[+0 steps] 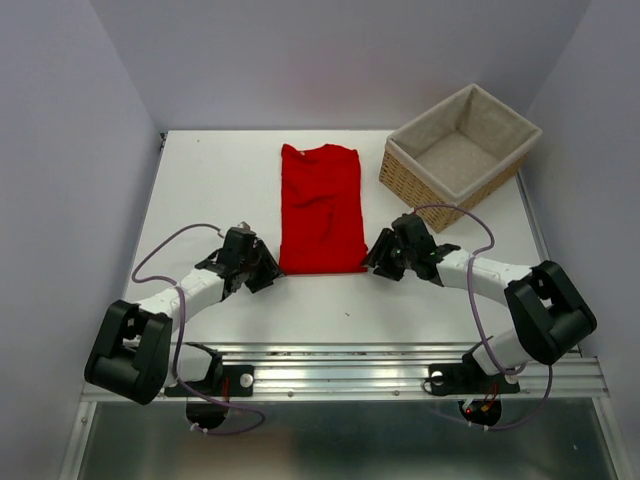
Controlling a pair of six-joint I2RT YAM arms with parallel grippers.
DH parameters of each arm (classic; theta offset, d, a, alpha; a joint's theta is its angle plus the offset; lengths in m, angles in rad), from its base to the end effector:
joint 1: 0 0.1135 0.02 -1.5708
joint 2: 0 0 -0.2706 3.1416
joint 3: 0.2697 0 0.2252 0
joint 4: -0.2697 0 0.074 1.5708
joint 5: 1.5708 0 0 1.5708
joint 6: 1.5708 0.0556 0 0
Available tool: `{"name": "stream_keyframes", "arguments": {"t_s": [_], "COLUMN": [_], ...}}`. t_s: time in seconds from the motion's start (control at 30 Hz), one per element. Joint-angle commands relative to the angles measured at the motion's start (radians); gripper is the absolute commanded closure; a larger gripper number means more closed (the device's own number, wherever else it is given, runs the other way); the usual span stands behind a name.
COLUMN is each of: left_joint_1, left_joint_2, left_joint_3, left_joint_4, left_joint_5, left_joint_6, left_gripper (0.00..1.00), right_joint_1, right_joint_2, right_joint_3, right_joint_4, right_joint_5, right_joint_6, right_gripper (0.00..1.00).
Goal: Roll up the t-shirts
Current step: Roll the T-shirt to the center of the board.
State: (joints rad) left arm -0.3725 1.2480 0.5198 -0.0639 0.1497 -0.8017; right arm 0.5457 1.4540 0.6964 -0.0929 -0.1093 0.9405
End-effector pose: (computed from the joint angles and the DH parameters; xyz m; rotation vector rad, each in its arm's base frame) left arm 0.2081 -0.0902 0.1786 -0.4531 2.4370 -0.7178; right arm 0.2299 0.1467 0.1795 0.4536 2.5386 0.7607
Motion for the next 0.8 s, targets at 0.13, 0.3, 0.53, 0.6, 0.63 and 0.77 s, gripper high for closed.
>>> {"name": "stream_keyframes", "arguments": {"t_s": [0.13,0.3,0.53,0.6,0.63,0.77], "left_joint_1": [0.038,0.049,0.056,0.055,0.055,0.057], "left_joint_2": [0.039,0.067,0.1,0.108,0.11,0.11], "left_joint_3": [-0.047,-0.053,-0.056,-0.06,-0.058,-0.061], "left_joint_4": [0.142,0.18,0.219,0.225,0.226,0.234], "left_joint_5": [0.024,0.034,0.054,0.056,0.057,0.063], "left_joint_6": [-0.019,-0.021,-0.024,-0.025,-0.027,-0.033], "left_gripper": [0.5,0.52,0.53,0.55,0.56,0.61], "right_joint_1": [-0.003,-0.003,-0.003,-0.003,-0.003,-0.003], "right_joint_2": [0.072,0.101,0.114,0.126,0.128,0.137], "right_joint_3": [0.006,0.006,-0.009,-0.009,-0.009,-0.008], "right_joint_4": [0.145,0.153,0.154,0.157,0.159,0.162], "right_joint_5": [-0.018,-0.012,0.003,0.003,0.003,0.0], "right_joint_6": [0.014,0.012,0.012,0.014,0.014,0.014], "right_gripper": [0.45,0.48,0.54,0.57,0.59,0.62]}}
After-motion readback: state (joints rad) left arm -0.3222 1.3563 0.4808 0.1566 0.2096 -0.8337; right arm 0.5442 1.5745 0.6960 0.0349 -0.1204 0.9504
